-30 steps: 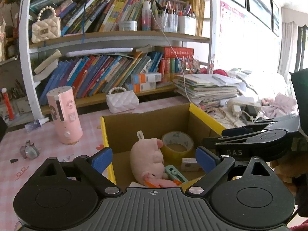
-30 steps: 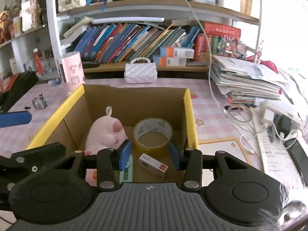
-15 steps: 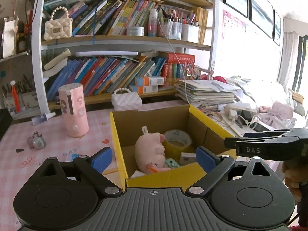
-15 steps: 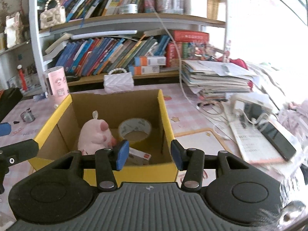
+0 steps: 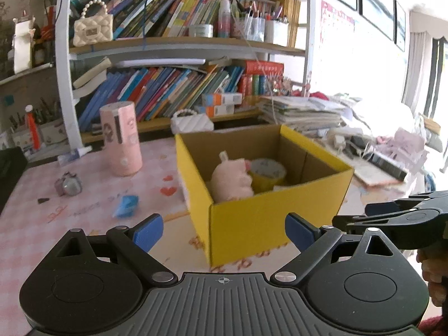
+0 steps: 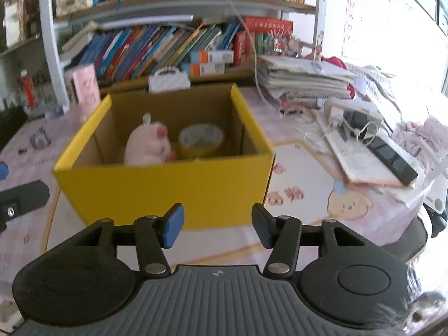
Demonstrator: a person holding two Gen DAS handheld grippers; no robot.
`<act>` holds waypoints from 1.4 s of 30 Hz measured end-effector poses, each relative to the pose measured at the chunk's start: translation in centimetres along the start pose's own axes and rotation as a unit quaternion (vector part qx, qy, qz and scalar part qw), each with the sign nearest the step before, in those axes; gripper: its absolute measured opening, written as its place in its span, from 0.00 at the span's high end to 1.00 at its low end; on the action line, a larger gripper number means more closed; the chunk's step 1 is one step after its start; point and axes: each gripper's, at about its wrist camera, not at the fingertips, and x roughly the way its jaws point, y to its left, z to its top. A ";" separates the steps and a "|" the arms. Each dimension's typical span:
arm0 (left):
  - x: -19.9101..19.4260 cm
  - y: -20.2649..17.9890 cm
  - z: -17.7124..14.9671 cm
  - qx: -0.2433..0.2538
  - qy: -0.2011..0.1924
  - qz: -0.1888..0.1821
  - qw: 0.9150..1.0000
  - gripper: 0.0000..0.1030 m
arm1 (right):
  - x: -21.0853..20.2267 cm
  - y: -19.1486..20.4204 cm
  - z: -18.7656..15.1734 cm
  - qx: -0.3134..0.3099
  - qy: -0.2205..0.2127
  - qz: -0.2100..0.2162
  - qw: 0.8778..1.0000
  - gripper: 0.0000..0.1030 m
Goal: Organize objects
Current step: 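Withdraw both open tools from the yellow box back over the table, then move both open tools toward the crumpled blue item and grey toy car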
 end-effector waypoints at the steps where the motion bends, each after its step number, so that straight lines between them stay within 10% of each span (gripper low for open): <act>1: -0.2 0.2 -0.3 0.001 0.004 0.001 1.000 0.07 | -0.1 0.4 -0.4 -0.003 0.006 0.000 1.000 0.48; 42: -6.6 5.7 -7.7 0.000 0.111 0.041 0.993 0.07 | -4.1 10.7 -8.0 -0.051 0.079 0.054 0.994 0.36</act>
